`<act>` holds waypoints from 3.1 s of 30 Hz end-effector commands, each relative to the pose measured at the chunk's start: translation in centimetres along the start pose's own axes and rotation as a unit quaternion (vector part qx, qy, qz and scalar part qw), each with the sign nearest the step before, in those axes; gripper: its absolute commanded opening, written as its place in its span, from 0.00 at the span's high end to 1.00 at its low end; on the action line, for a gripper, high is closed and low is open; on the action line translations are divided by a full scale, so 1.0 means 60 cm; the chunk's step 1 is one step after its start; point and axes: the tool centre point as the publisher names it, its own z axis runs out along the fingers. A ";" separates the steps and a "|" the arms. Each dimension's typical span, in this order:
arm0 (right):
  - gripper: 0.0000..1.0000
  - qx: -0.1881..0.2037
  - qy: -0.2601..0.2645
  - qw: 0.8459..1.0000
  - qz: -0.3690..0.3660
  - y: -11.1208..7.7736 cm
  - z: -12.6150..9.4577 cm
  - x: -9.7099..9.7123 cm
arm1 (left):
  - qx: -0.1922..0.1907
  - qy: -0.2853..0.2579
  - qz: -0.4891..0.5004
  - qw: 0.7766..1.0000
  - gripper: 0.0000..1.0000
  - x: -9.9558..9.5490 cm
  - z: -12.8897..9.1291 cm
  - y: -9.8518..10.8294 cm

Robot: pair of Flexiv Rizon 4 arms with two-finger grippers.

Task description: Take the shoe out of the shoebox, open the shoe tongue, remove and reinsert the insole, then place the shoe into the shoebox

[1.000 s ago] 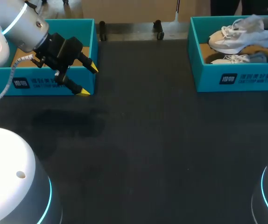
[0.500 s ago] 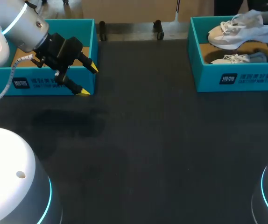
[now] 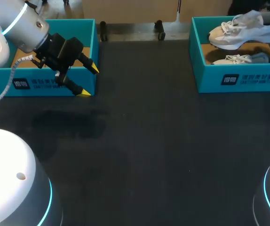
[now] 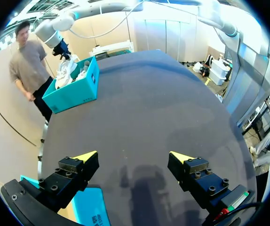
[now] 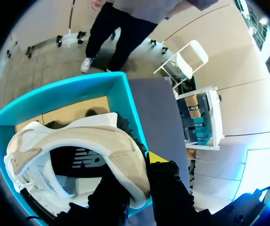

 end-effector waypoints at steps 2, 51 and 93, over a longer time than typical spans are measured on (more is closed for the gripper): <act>1.00 0.003 0.000 1.000 -0.001 0.014 0.007 0.003 | -0.002 -0.001 0.000 1.000 0.00 0.002 -0.001 -0.001; 1.00 0.019 0.004 1.000 0.008 0.028 0.093 0.062 | -0.002 -0.001 0.000 1.000 0.00 0.002 -0.001 -0.001; 0.76 0.039 0.031 0.999 0.010 0.018 0.139 0.093 | -0.002 -0.001 0.000 1.000 0.00 0.002 -0.001 -0.001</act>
